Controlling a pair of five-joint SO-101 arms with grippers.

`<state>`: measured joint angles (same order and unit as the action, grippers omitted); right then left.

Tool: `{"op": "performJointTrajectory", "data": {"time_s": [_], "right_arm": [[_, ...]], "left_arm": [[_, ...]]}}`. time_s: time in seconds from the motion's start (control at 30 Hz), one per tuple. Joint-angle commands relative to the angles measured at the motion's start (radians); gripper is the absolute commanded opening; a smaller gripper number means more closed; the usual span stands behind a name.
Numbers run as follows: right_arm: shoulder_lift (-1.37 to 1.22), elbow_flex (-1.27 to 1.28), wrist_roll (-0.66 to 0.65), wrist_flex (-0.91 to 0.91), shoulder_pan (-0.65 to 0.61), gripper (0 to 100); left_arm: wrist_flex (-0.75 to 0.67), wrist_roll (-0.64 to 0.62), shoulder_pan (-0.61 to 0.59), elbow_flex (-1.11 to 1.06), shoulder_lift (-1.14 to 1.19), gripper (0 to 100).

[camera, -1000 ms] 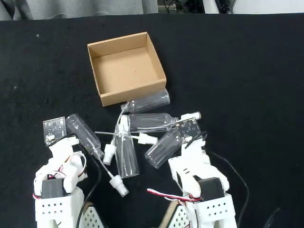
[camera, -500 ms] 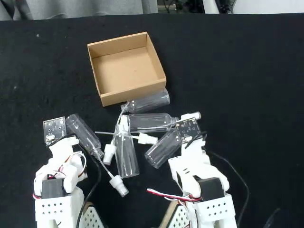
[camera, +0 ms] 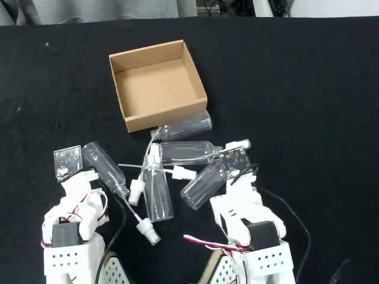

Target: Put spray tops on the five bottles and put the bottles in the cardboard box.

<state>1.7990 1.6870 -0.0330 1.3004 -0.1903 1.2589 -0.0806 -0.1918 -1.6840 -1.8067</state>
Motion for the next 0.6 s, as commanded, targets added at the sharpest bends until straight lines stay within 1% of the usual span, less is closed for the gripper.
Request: {"op": "performJointTrajectory", "data": {"time_s": [0.0, 0.13, 0.3, 0.47, 0.57], "right_arm": [[0.097, -0.085, -0.008, -0.014, 0.098, 2.9], [0.097, -0.082, -0.017, -0.121, 0.207, 3.1], [0.097, -0.090, -0.178, -0.190, 0.215, 3.1], [0.097, -0.143, -0.221, -0.198, 0.222, 3.1], [0.097, -0.202, -0.279, -0.189, 0.221, 3.2]], "left_arm": [[0.014, 0.011, -0.005, -0.016, -0.012, 3], [0.014, 0.011, -0.005, -0.016, -0.012, 3], [0.014, 0.011, -0.005, -0.016, -0.012, 3], [0.014, 0.011, -0.005, -0.016, -0.012, 3], [0.014, 0.011, -0.005, -0.016, -0.012, 3]]}}
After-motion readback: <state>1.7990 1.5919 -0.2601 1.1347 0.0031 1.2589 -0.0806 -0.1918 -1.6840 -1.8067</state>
